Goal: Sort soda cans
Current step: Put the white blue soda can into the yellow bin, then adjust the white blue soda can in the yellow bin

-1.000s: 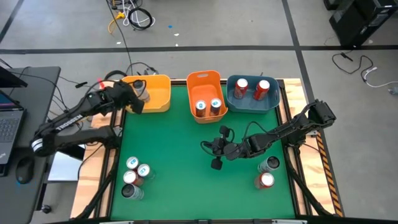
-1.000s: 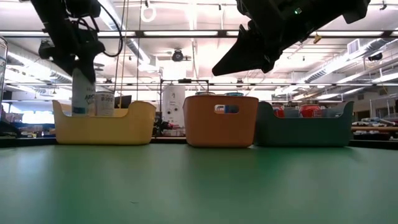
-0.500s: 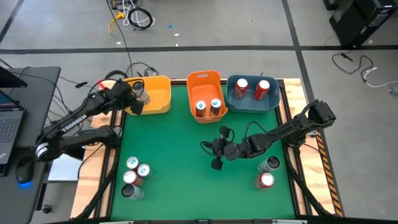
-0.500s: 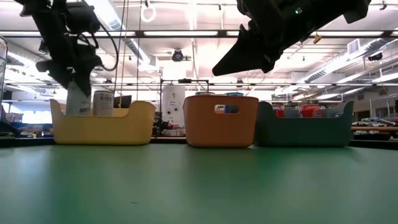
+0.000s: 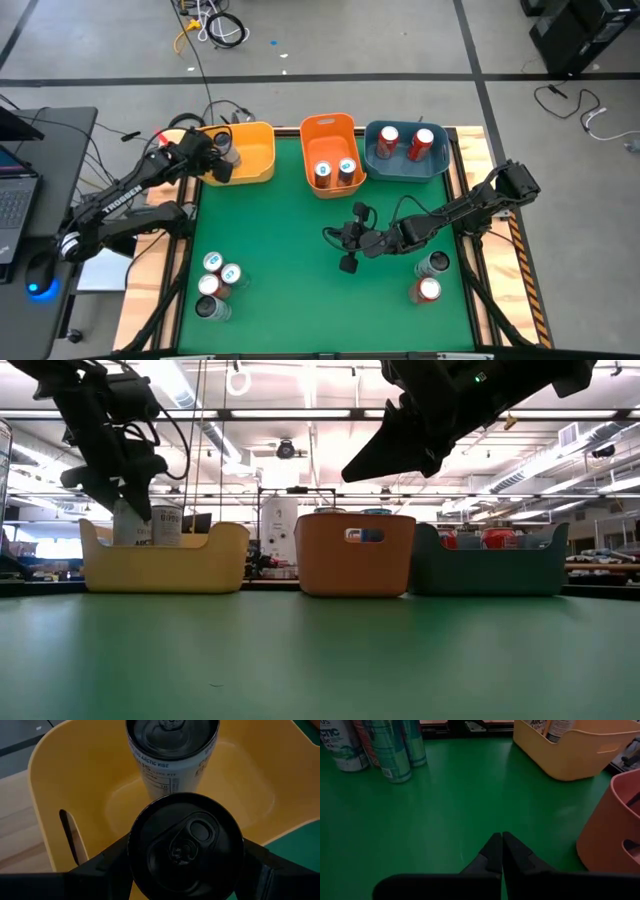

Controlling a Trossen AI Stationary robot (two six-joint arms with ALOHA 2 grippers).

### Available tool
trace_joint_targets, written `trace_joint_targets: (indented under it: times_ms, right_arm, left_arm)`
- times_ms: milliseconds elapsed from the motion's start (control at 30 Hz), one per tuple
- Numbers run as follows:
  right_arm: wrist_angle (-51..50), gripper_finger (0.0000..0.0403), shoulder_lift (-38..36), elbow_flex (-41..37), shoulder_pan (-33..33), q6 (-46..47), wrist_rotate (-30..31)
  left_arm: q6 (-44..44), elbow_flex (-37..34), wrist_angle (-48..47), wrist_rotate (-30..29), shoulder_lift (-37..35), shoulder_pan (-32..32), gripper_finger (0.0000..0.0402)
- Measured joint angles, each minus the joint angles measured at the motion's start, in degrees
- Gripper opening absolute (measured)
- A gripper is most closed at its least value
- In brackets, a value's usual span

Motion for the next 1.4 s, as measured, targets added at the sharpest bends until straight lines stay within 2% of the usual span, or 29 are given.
trace_joint_targets:
  times_ms: [233,400,500,1000,1200,1333,1400]
  right_arm:
    - [0.0,0.0,0.0,0.0,0.0,0.01,-0.02]
    - [0.0,0.0,0.0,0.0,0.0,0.02,-0.02]
    - [0.0,0.0,0.0,0.0,0.0,0.02,-0.02]
    - [0.0,0.0,0.0,0.0,0.0,0.04,-0.04]
    - [0.0,0.0,0.0,0.0,0.0,0.46,-0.04]
    - [0.0,0.0,0.0,0.0,0.0,0.45,-0.05]
    - [0.0,0.0,0.0,0.0,0.0,0.46,-0.04]
  left_arm:
    - [0.0,-0.07,-0.09,-0.08,0.04,0.0,0.0255]
    - [0.0,-0.39,-1.48,-0.63,0.26,0.0,0.0345]
    - [0.0,-0.28,-0.72,-1.02,0.32,-0.04,0.0364]
    - [1.24,1.48,-0.77,-1.53,0.13,-0.04,0.0348]
    - [5.98,7.53,-4.91,-5.2,0.11,-0.04,0.0348]
    - [7.25,11.95,-5.61,-4.47,0.12,-0.04,0.0349]
    - [7.38,13.63,-5.64,-1.77,0.73,-0.04,0.0349]
